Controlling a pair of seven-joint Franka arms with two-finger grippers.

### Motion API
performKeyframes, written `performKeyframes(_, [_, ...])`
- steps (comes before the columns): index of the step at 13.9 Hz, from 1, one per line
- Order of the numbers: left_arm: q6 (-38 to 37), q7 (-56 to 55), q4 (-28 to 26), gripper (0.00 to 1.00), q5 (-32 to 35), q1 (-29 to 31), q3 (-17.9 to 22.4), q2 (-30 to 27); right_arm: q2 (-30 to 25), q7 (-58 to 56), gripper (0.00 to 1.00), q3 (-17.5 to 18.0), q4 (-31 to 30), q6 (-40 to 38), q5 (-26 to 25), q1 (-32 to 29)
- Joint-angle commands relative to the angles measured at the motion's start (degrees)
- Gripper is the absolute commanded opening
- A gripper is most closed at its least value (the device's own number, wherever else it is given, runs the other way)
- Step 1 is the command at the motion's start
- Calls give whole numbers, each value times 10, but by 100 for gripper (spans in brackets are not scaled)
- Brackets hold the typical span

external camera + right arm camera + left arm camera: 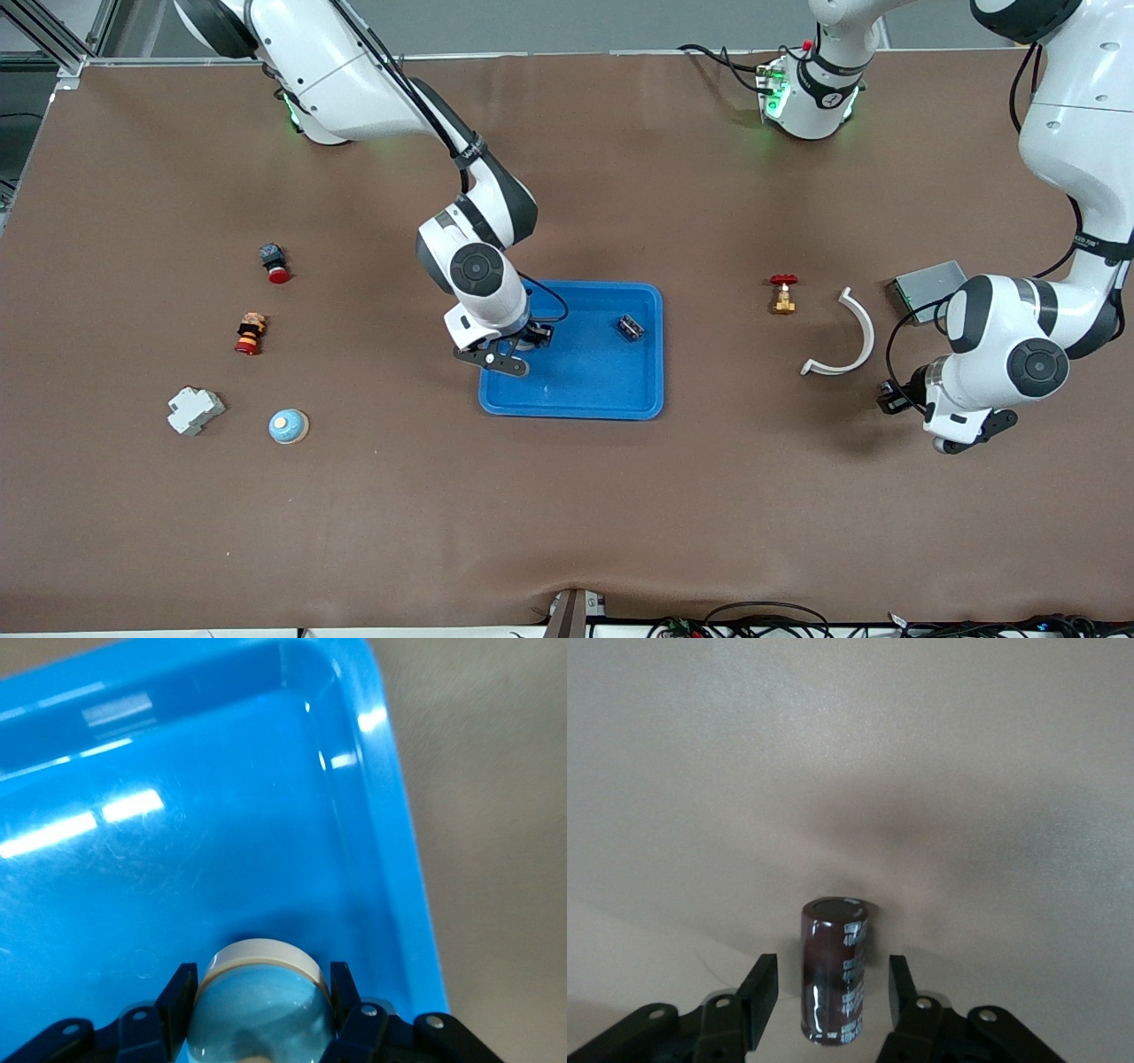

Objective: Place electrolytic capacitor and blue bell in tray
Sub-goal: 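Lower the bell into the tray while the left gripper grasps another capacitor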

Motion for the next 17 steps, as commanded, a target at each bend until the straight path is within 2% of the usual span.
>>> performKeyframes(1, [12, 7, -3, 31, 11, 5, 0, 4, 7, 20, 58, -4, 6, 6, 1, 11])
performKeyframes(2, [12, 7, -3, 13, 11, 5, 0, 3, 7, 20, 69, -4, 7, 6, 3, 12])
performKeyframes(3, [8, 10, -3, 0, 11, 5, 0, -2, 7, 24, 83, -4, 8, 6, 3, 12])
performKeyframes(5, [6, 5, -2, 0, 7, 3, -6, -16, 7, 32, 100, -4, 9, 6, 1, 17])
performKeyframes(7, [-8, 2, -2, 0, 3, -1, -28, -29, 5, 32, 100, -4, 10, 5, 1, 17])
performKeyframes(9, [-22, -14, 0, 0, -1, -1, -67, -38, 1, 30, 100, -5, 19, -2, 0, 16])
performKeyframes(14, [-46, -173, 8, 0, -4, -4, -172, -53, -30, 26, 100, -14, 27, -8, -2, 1])
performKeyframes(17, [-46, -268, 12, 0, -3, -29, -220, -52, -69, -21, 100, -16, 38, -67, -5, -32])
